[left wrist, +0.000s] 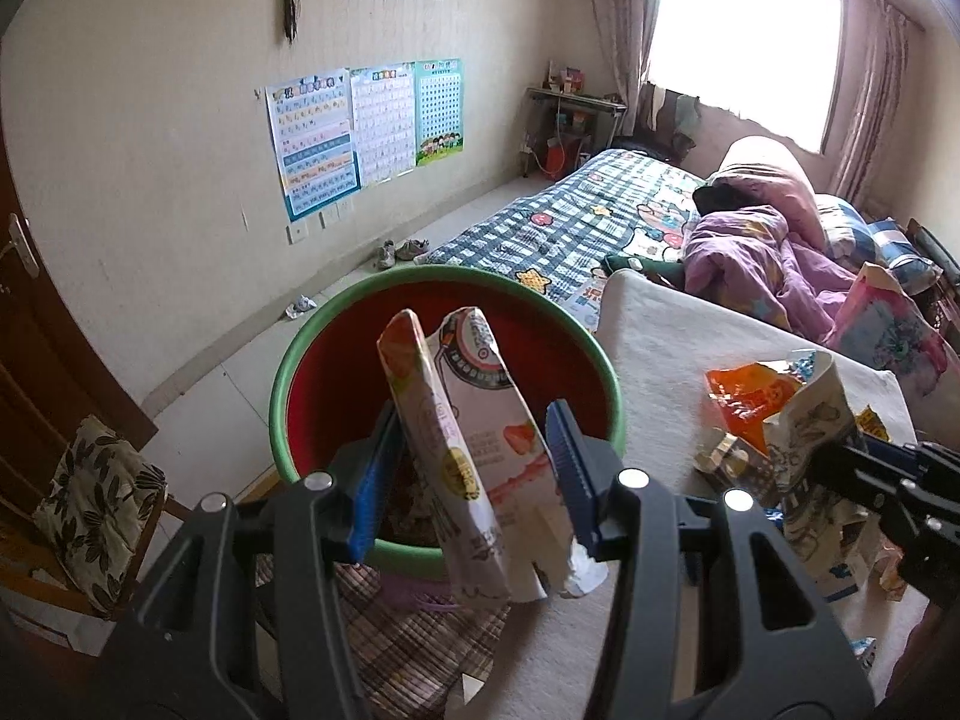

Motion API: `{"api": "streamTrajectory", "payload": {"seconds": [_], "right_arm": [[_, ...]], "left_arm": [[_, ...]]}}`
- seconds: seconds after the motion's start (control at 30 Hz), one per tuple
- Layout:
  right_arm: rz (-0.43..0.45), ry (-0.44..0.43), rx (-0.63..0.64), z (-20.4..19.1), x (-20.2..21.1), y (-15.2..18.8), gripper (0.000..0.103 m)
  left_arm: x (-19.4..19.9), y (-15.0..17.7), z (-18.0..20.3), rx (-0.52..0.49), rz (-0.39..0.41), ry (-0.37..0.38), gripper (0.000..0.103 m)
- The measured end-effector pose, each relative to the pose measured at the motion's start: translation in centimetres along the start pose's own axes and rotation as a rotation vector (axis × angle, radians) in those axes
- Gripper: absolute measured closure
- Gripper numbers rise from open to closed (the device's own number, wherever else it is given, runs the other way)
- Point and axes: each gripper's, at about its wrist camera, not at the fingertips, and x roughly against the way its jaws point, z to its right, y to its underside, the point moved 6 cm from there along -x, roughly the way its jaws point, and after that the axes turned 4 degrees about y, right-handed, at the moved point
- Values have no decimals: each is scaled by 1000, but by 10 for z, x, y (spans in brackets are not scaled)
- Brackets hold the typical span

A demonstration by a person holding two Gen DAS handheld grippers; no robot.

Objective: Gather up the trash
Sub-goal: 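Carry the wrapper and paper cup over the red bin with both grippers, then open both grippers to drop the wrapper and cup into the bin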

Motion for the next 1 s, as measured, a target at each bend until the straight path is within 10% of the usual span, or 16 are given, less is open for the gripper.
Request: {"api": "streamTrajectory", "payload": {"seconds": [0.8,1.0], "right_arm": [[-50,-52,8,-56,-88,-64,74],[-92,-49,29,-65,-112,-61,74]], "left_arm": [[-78,4,-60,70,-158,23,55],[-78,4,-62,63,-148,34,41]]}}
